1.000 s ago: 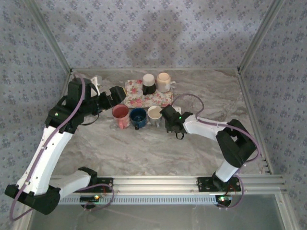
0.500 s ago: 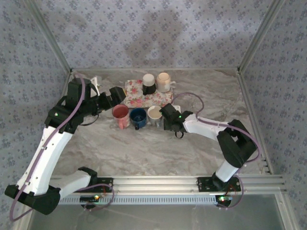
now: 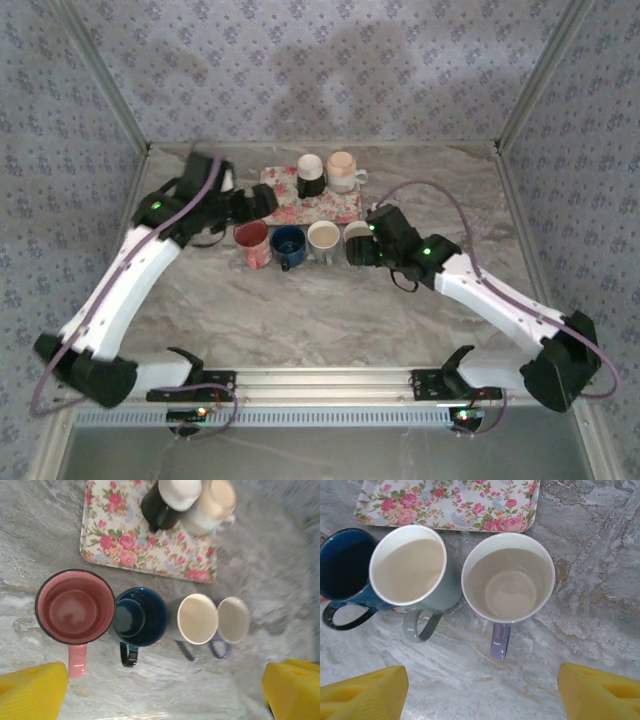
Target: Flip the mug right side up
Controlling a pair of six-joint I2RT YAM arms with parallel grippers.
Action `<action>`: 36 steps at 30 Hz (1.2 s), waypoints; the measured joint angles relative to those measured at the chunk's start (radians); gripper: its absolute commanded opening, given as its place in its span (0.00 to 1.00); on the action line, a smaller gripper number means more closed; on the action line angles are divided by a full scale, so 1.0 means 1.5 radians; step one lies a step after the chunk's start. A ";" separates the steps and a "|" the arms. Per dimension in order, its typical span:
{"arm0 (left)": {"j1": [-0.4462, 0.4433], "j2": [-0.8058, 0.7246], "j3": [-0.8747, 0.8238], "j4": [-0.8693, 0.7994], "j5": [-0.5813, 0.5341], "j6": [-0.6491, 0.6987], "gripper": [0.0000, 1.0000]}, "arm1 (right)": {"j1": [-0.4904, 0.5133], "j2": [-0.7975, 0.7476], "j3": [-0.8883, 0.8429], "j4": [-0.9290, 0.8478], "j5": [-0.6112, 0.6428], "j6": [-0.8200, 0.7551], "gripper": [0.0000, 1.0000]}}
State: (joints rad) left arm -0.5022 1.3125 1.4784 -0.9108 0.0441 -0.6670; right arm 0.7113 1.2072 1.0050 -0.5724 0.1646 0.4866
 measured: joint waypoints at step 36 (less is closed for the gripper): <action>0.049 0.800 0.672 0.049 -0.011 0.382 1.00 | -0.049 -0.186 0.100 -0.349 -0.091 -0.069 0.81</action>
State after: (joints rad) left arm -0.4282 2.5130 2.4866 -0.8368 0.0277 -0.0944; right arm 0.6373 0.9287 1.1545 -1.0962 0.0284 0.3836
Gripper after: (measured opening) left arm 0.996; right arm 0.807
